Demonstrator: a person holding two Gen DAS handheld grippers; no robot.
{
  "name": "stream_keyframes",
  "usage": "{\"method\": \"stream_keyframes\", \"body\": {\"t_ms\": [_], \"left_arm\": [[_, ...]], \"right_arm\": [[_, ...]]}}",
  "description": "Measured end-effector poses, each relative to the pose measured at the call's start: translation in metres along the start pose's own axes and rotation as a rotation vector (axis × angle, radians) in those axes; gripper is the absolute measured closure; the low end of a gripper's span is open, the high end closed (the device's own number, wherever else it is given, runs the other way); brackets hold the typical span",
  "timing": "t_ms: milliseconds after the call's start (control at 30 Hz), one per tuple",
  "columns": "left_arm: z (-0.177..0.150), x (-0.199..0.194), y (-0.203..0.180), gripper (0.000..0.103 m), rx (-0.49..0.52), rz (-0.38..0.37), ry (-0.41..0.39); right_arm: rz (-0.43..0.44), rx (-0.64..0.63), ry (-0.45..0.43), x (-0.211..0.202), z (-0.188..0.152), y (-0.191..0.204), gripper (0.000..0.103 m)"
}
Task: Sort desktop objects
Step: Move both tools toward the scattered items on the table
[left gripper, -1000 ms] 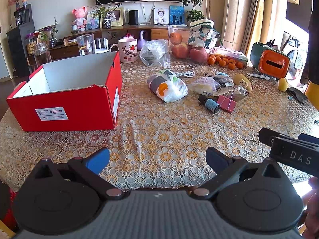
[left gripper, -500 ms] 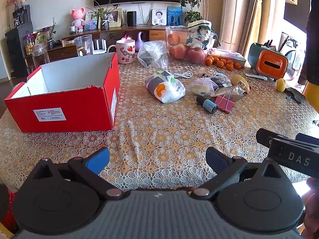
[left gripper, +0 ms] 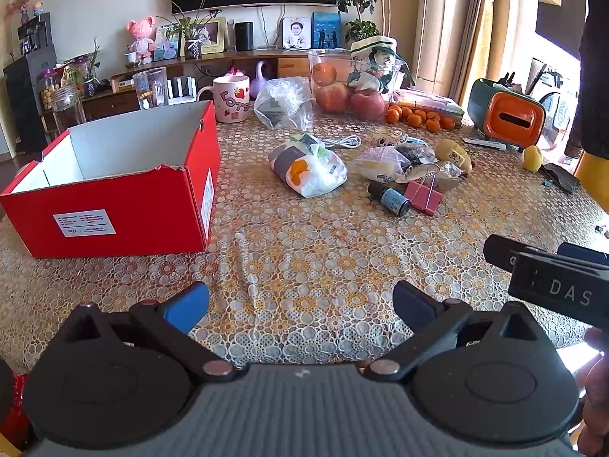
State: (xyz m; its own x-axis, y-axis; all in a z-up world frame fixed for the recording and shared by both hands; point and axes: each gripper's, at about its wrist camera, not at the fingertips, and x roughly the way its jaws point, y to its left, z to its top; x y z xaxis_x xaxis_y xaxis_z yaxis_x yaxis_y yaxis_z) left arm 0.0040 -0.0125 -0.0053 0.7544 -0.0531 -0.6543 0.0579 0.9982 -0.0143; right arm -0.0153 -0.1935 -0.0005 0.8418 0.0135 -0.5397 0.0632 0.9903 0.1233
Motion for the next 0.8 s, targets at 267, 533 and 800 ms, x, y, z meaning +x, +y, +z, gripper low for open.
{"method": "stream_keyframes", "body": {"t_ms": [267,533,800], "left_arm": [[0.006,0.015,-0.009,0.000,0.034,-0.019,-0.011],[0.019,0.043,-0.026,0.000,0.082,-0.030,-0.049],[0.035,0.074,-0.038,0.000,0.117,-0.045,-0.082]], "right_arm": [[0.054,-0.045,-0.045,0.011,0.012,-0.003,0.008],[0.054,-0.108,-0.054,0.043,0.025,-0.015,0.005],[0.070,-0.125,-0.013,0.081,0.037,-0.028,0.007]]}}
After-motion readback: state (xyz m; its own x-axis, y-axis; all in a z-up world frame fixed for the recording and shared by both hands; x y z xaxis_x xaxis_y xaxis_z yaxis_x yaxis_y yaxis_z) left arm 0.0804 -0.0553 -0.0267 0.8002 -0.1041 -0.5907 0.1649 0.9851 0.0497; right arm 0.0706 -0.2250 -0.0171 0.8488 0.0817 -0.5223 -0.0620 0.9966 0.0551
